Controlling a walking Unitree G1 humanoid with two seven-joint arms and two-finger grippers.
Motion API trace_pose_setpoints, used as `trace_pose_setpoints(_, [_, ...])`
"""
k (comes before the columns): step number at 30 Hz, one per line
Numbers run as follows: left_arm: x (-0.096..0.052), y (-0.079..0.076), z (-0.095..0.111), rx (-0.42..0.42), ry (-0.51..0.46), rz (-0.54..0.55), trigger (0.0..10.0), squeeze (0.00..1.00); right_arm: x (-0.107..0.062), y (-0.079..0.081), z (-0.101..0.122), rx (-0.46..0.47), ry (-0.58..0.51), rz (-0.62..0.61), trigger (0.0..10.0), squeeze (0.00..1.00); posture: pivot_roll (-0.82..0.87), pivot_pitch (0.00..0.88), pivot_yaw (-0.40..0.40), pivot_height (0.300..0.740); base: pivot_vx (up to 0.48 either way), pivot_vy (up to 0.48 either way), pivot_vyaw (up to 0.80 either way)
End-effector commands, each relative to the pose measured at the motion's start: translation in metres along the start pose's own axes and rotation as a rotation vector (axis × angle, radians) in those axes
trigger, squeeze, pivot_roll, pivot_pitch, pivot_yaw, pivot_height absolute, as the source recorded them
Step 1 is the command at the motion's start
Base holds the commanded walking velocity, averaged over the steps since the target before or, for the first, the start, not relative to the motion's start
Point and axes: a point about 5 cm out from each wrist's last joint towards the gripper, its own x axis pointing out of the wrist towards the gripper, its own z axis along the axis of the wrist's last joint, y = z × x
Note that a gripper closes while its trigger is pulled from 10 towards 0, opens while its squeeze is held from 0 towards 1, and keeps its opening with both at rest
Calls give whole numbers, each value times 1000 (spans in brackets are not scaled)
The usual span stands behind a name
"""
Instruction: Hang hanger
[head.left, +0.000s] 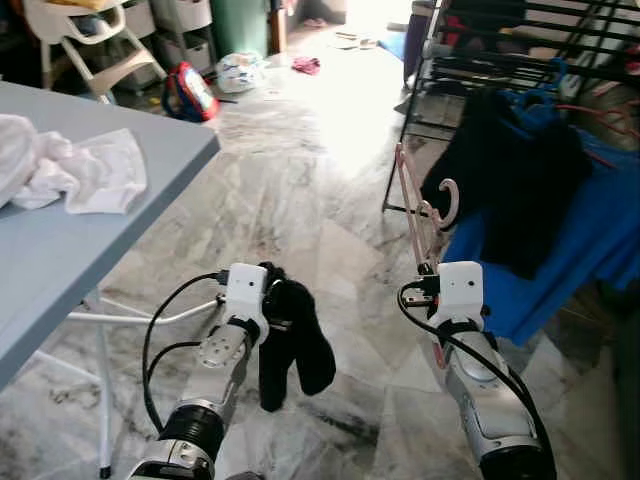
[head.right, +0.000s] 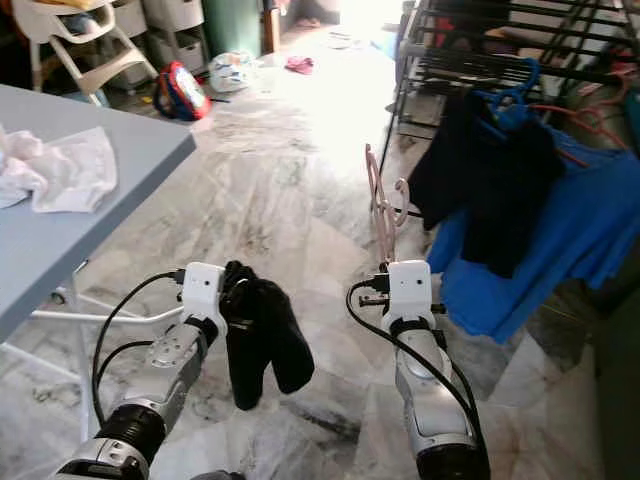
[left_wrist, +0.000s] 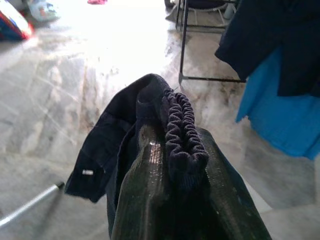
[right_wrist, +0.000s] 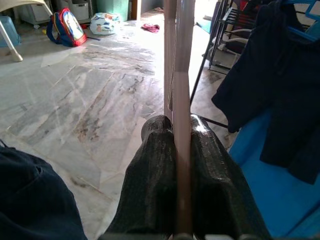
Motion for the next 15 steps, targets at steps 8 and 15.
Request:
trace_pose_setpoints(8, [6, 6, 17, 11, -46, -117, 10000, 0, -9, -6, -11, 8, 32, -42, 10000, 0, 7, 140, 35, 740, 0, 0, -59])
trace_pose_setpoints(15, [8, 8, 16, -65, -24, -117, 10000, 0, -11, -3, -14, 17, 48, -43, 10000, 0, 9, 155, 39, 740, 0, 0, -752])
